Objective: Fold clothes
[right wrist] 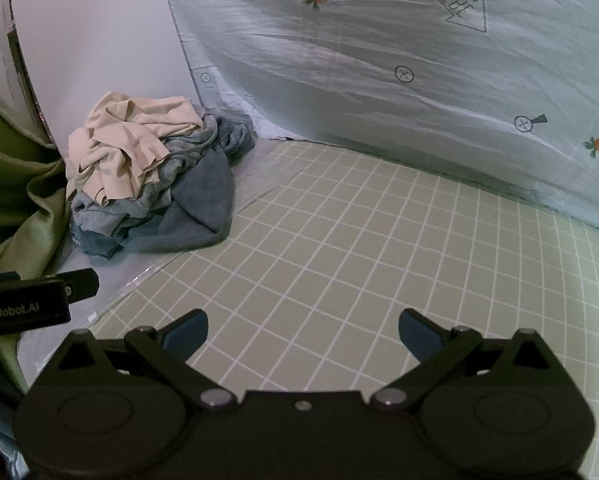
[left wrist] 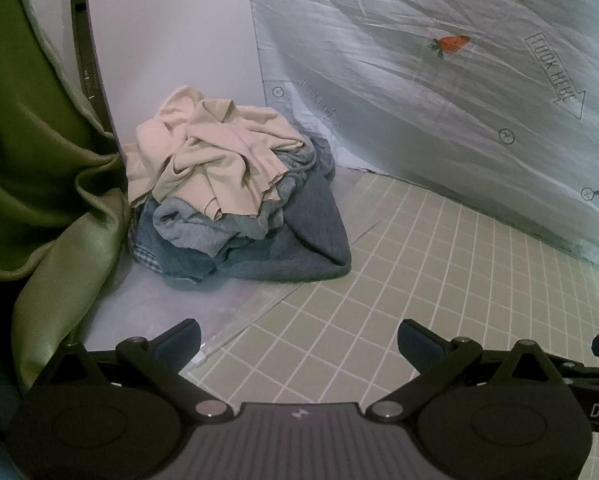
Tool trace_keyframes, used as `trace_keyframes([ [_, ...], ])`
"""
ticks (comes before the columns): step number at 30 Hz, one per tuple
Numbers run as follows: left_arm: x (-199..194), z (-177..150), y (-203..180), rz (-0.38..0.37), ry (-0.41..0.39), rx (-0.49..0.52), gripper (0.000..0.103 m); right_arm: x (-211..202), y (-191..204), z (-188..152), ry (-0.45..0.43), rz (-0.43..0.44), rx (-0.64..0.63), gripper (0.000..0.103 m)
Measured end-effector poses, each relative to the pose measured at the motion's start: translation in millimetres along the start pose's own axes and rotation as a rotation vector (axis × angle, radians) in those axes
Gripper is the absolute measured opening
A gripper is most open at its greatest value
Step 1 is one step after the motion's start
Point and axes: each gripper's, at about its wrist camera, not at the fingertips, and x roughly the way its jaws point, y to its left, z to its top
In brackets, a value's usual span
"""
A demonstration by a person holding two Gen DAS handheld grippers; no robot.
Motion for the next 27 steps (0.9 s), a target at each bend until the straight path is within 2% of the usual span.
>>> trace_keyframes([
  [27,4.1,-0.4,-0.4,-0.003,0.016,0.000,0.103,5.2,-0.3,1.1,0.017,-0.003,-0.002,0.103],
])
